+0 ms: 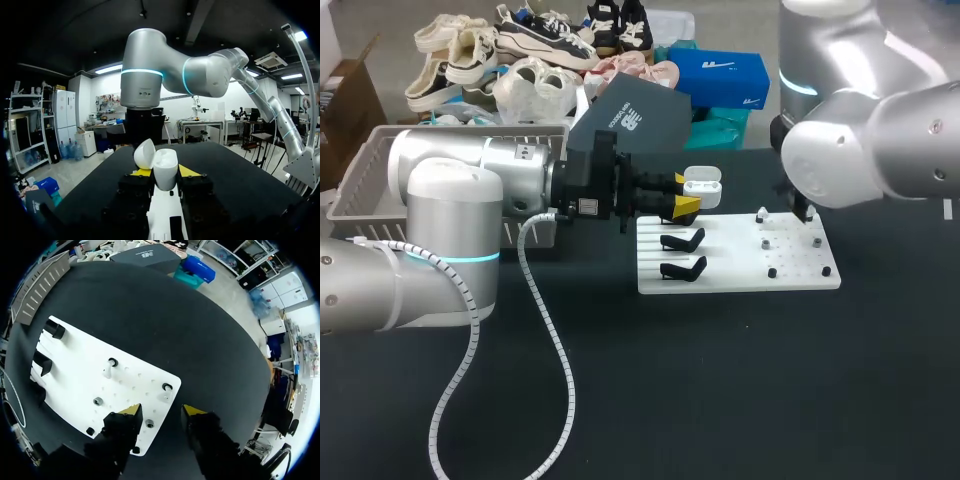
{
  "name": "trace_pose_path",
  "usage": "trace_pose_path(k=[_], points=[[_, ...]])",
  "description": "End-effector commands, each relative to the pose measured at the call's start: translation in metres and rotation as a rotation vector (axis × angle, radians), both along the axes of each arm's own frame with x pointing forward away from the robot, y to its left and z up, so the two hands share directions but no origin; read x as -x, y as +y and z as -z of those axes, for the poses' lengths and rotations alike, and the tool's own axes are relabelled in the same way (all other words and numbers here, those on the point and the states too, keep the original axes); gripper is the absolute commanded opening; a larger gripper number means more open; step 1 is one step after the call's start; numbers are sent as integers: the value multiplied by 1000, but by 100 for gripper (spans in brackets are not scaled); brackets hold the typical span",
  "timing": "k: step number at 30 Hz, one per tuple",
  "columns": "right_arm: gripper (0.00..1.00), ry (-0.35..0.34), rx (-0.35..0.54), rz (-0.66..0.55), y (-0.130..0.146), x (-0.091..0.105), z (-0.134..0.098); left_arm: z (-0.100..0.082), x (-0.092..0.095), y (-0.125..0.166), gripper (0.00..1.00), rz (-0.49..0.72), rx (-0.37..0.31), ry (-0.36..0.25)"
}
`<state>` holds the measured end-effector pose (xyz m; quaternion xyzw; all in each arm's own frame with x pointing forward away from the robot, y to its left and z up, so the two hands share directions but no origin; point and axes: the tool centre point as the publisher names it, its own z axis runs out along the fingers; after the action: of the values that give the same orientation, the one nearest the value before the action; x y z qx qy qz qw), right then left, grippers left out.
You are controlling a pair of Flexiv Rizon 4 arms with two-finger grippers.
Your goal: Pick up each earbud case from the left stands, insert the matching earbuds, close the lid, and place the case in the box.
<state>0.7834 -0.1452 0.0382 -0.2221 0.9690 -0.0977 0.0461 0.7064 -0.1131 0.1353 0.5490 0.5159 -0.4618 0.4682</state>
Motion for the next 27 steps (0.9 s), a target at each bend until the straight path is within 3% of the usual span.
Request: trace_pose_path(k=[1, 13, 27], points=[[46, -1, 14, 6, 3, 2, 1, 0, 1, 0, 0, -3, 1, -2], [49, 11, 35, 6, 7, -3, 4, 0, 1, 0, 0, -3, 1, -2], [44, 17, 43, 12, 6, -9, 6, 0, 1, 0, 0, -3, 1, -2]])
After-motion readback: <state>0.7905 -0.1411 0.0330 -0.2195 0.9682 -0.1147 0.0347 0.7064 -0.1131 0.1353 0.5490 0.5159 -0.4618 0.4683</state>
